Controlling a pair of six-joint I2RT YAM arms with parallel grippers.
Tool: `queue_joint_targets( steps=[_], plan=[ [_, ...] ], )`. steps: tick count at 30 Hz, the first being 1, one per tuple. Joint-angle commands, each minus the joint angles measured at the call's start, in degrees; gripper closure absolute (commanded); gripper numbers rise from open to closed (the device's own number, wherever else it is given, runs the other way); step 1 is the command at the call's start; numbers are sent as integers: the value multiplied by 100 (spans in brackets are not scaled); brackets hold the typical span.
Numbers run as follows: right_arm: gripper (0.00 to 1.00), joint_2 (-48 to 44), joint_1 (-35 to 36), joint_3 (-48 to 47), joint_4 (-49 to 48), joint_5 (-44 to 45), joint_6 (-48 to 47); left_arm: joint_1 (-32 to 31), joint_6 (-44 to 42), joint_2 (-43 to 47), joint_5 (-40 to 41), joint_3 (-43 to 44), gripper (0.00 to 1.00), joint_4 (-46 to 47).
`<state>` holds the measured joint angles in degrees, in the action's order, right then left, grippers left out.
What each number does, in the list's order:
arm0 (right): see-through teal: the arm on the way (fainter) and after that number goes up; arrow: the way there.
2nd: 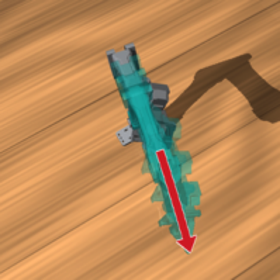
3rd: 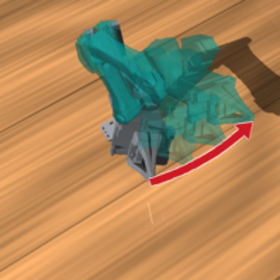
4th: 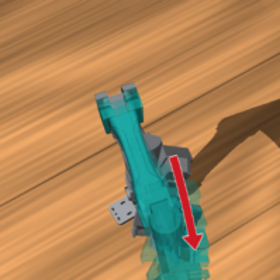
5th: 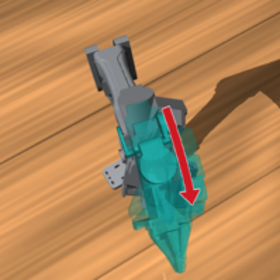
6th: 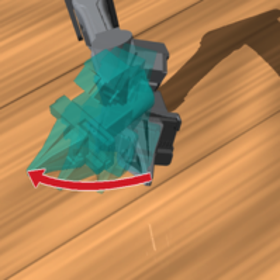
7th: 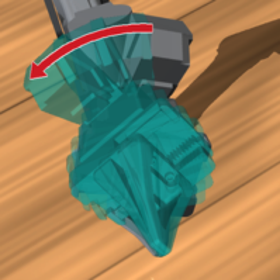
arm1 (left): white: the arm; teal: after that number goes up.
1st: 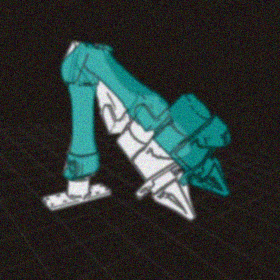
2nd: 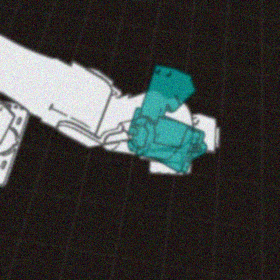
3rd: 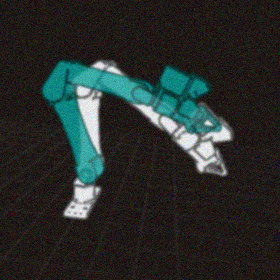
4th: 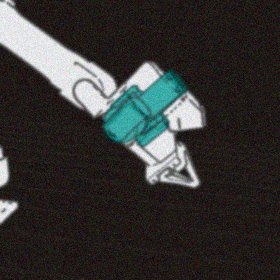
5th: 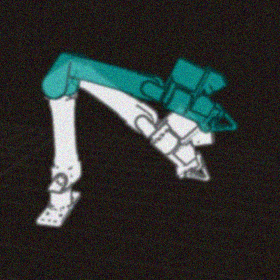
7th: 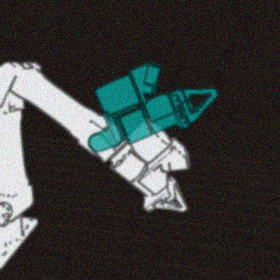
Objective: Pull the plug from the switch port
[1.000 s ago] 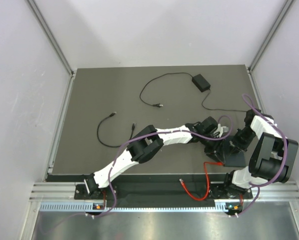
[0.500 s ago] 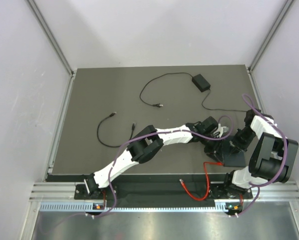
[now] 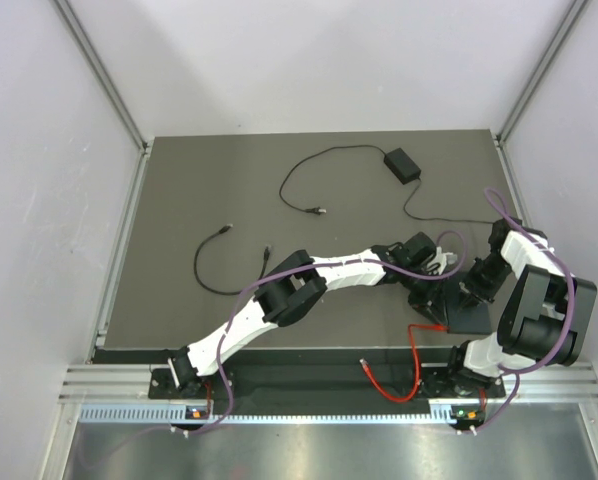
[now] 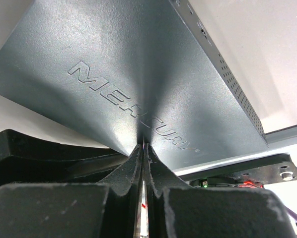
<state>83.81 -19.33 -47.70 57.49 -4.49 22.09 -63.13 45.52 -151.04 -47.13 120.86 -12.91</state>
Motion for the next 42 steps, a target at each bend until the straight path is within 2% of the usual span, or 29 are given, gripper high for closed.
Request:
queue_joint_targets(
  steps=[1, 17, 26, 30, 39, 42],
  plan=[
    [100, 197, -36, 94, -335, 370, -29, -76, -166, -233, 284, 52, 100, -168],
    [100, 276, -36, 86, -335, 405, -29, 38, -1044, 31, 143, -203, 100, -775],
    [100, 285, -36, 77, -327, 397, -20, 179, -1098, 400, -15, -721, 100, -520],
    [100, 285, -35, 86, -335, 396, -29, 275, -1159, 549, 64, -695, 100, -572],
    [100, 320, 88, 94, -362, 344, -20, 609, -1466, 1260, 467, -581, 100, -1187],
    [100, 259, 140, 86, -371, 309, -29, 828, -1607, 1778, 609, -625, 100, -1469]
  ],
)
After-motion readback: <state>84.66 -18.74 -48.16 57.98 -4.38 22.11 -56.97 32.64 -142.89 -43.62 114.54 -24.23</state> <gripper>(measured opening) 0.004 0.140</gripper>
